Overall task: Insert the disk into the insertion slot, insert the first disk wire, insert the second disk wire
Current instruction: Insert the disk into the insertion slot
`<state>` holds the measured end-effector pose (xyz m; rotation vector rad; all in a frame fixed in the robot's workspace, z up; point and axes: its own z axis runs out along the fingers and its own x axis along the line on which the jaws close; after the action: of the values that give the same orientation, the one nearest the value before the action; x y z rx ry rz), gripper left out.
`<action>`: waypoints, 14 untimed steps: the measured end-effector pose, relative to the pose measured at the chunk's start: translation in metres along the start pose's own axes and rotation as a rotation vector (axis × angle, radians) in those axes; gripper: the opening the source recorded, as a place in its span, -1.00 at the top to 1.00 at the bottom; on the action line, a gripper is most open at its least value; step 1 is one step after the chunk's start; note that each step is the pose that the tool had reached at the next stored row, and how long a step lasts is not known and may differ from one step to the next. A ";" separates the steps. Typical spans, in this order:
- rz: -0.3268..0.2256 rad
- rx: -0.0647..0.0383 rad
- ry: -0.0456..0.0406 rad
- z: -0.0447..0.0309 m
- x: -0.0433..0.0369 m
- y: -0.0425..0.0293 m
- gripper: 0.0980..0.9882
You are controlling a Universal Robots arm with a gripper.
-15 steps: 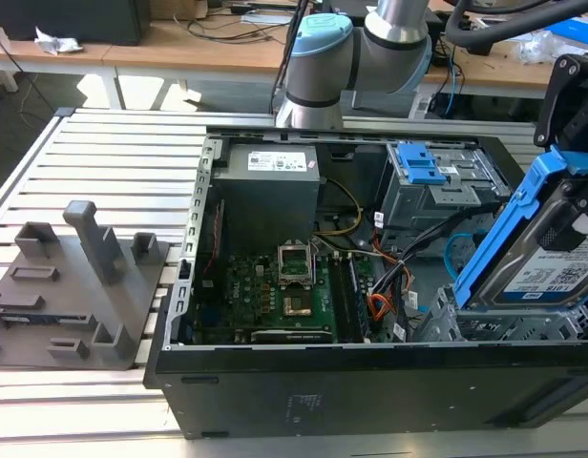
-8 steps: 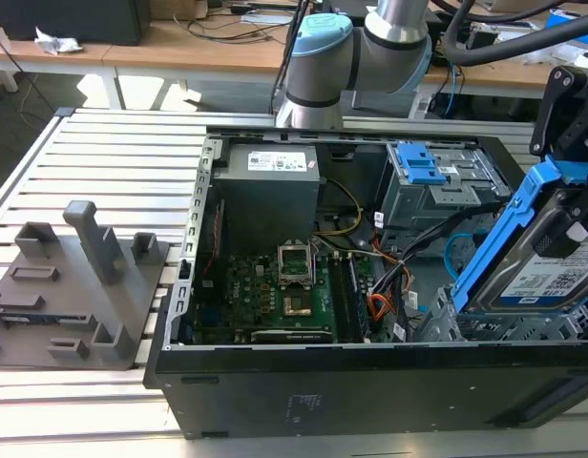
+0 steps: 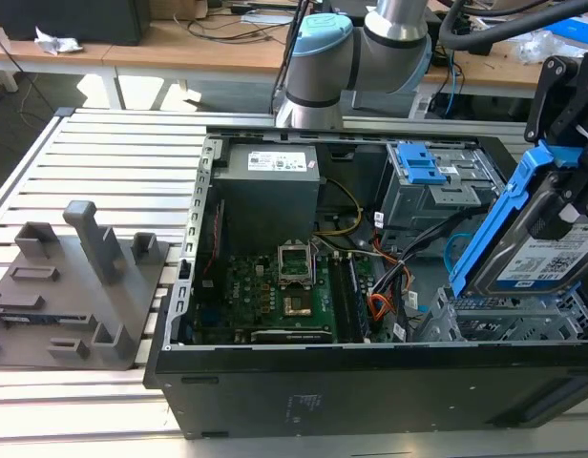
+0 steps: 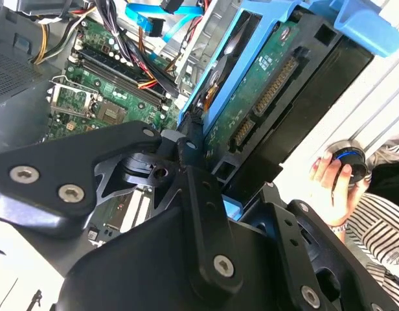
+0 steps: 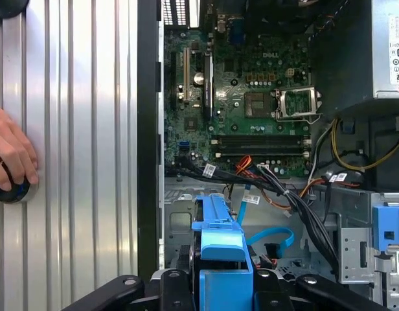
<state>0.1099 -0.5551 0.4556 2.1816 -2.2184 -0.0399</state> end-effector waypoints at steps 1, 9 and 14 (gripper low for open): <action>0.000 0.000 -0.0002 0.0003 0.0000 0.0000 0.41; 0.000 0.000 0.0000 0.0034 -0.0001 -0.0002 0.41; 0.000 0.000 -0.0002 0.0079 -0.0001 -0.0008 0.41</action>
<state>0.1104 -0.5550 0.4477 2.1818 -2.2183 -0.0401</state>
